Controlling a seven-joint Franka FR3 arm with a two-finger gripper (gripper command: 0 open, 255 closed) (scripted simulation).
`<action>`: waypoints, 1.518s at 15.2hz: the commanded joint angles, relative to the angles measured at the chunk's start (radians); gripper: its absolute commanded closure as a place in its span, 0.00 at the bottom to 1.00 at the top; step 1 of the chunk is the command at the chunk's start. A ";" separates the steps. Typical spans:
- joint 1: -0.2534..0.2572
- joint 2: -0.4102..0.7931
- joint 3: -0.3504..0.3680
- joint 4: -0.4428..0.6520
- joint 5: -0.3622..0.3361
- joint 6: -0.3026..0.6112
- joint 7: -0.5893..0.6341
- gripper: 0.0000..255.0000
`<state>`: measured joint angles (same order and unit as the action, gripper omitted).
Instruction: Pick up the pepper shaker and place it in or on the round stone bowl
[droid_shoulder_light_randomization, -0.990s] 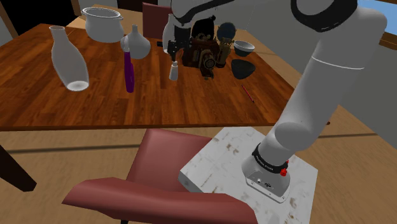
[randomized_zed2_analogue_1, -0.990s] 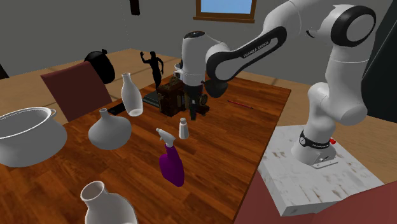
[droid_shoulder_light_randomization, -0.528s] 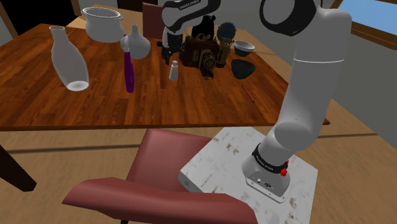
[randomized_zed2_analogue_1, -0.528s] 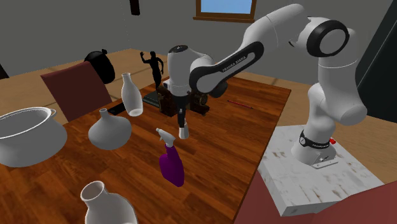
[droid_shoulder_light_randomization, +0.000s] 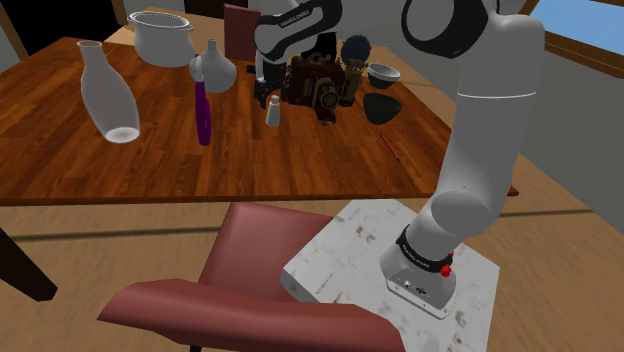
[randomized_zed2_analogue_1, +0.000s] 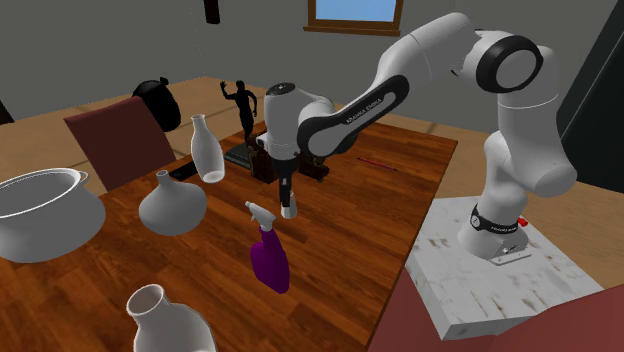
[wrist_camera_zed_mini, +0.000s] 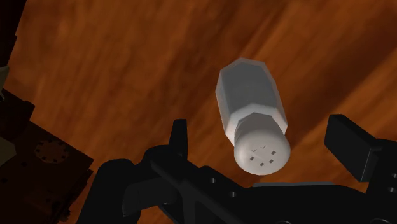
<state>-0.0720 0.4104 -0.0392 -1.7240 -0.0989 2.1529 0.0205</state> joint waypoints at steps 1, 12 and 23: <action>0.000 0.001 0.000 0.000 0.000 0.001 0.000 0.00; 0.000 0.001 0.000 0.000 0.000 0.001 0.000 1.00; 0.001 -0.045 0.001 0.057 0.004 -0.101 -0.010 1.00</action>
<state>-0.0716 0.3710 -0.0386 -1.6741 -0.0958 2.0646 0.0119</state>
